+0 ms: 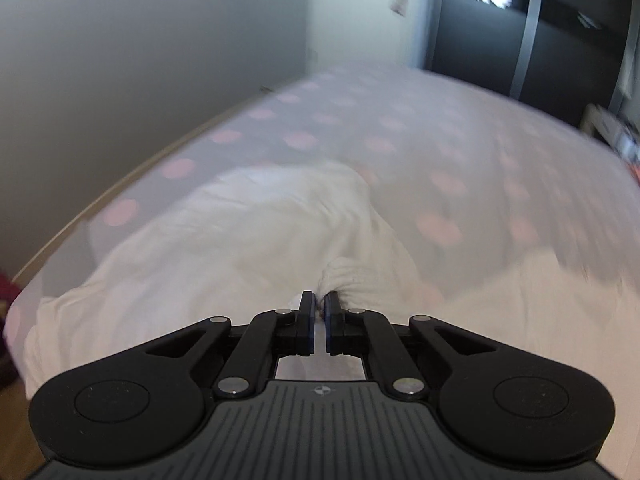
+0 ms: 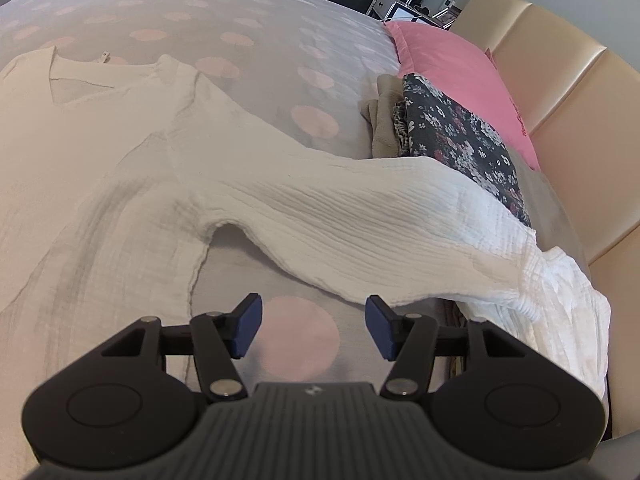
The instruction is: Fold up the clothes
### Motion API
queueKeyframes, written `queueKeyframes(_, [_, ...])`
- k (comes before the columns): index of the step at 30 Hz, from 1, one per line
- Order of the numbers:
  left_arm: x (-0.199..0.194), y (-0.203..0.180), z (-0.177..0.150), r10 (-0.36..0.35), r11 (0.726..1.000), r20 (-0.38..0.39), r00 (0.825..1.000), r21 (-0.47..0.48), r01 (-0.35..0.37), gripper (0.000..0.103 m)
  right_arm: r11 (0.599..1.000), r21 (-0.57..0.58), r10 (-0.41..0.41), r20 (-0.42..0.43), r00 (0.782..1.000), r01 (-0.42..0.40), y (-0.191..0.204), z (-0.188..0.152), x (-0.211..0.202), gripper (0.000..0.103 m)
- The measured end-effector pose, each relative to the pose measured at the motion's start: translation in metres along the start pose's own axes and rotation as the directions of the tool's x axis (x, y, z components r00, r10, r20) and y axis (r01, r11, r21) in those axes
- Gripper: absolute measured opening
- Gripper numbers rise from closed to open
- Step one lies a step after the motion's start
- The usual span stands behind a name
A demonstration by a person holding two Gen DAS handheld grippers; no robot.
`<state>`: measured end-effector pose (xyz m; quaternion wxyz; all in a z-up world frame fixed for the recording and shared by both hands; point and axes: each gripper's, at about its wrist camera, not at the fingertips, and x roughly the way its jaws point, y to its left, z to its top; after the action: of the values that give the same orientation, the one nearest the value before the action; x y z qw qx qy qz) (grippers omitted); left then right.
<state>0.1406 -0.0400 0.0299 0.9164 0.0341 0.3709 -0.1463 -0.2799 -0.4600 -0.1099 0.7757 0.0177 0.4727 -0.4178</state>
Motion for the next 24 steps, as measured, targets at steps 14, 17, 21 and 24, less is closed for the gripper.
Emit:
queueKeyframes(14, [0.039,0.038,0.013,0.179,0.977,0.013,0.984,-0.123,-0.176,0.003,1.0,-0.011,-0.01,-0.011,1.0,0.01,0.0,0.0,0.004,0.061])
queueKeyframes(17, [0.036,0.026,0.012,0.182,0.98,0.04,0.983,-0.084,-0.178,0.012,1.0,-0.004,0.002,-0.011,1.0,-0.002,-0.001,0.0,0.003,0.061])
queueKeyframes(21, [0.024,0.003,0.01,0.188,0.982,0.113,0.976,-0.003,-0.189,0.024,1.0,0.002,0.019,-0.013,1.0,-0.019,-0.002,0.001,0.003,0.061])
queueKeyframes(24, [0.019,-0.024,0.007,0.115,0.984,0.126,0.985,0.119,-0.131,0.025,0.999,0.006,0.048,-0.023,0.999,-0.048,-0.003,0.006,0.006,0.062])
